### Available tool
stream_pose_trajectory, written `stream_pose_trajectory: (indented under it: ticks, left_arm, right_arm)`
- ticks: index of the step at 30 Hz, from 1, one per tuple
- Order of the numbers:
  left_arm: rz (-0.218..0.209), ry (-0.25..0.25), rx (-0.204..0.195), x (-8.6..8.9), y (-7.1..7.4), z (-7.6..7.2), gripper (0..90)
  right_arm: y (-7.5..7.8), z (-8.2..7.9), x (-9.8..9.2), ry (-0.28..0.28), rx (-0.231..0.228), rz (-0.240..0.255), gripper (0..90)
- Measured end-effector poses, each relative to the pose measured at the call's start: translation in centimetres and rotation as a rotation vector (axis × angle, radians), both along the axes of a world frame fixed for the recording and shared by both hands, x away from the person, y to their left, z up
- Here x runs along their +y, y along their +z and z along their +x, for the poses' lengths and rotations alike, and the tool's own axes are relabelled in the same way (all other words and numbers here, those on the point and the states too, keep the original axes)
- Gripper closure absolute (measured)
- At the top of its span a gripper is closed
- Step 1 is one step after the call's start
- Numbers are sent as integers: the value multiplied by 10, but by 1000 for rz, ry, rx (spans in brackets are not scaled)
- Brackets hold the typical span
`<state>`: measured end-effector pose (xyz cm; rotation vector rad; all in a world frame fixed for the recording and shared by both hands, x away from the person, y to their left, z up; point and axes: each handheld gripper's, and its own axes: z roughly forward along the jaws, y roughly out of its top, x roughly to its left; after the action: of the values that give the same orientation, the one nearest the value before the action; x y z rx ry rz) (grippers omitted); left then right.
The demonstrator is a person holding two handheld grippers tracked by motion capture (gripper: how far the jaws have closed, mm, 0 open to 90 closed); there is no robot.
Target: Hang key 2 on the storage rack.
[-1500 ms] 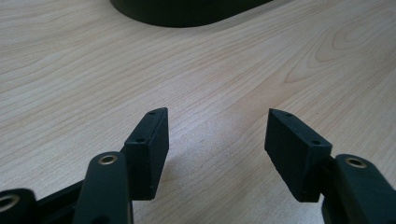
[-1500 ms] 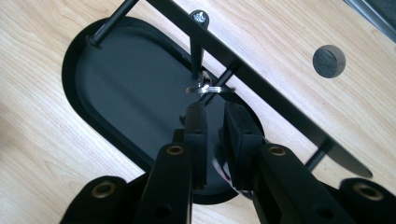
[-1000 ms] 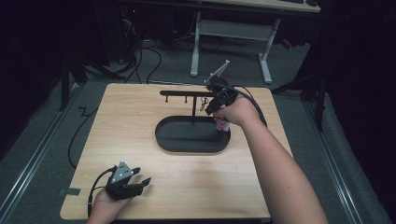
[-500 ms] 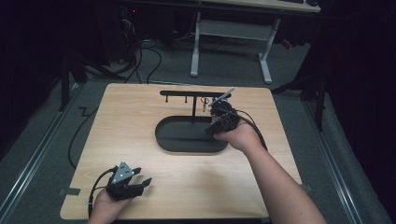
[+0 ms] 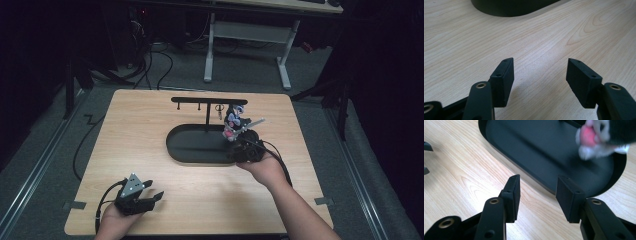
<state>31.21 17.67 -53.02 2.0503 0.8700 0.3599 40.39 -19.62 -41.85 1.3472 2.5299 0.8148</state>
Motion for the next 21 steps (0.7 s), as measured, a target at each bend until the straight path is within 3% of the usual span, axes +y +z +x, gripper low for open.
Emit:
stream_pose_trajectory:
  ticks: [4,13,21]
  left_arm:
    - [3,-8,-18,-1,2,-2,399]
    - [-8,-27,-29,-3,4,-5,393]
    - [-34,-3,-31,-1,5,-5,392]
  right_arm:
    - [-11,-22,-10,-11,-93,33,504]
    - [-49,-64,-38,-44,-200,128,416]
    - [-82,-97,-64,-75,-308,214,375]
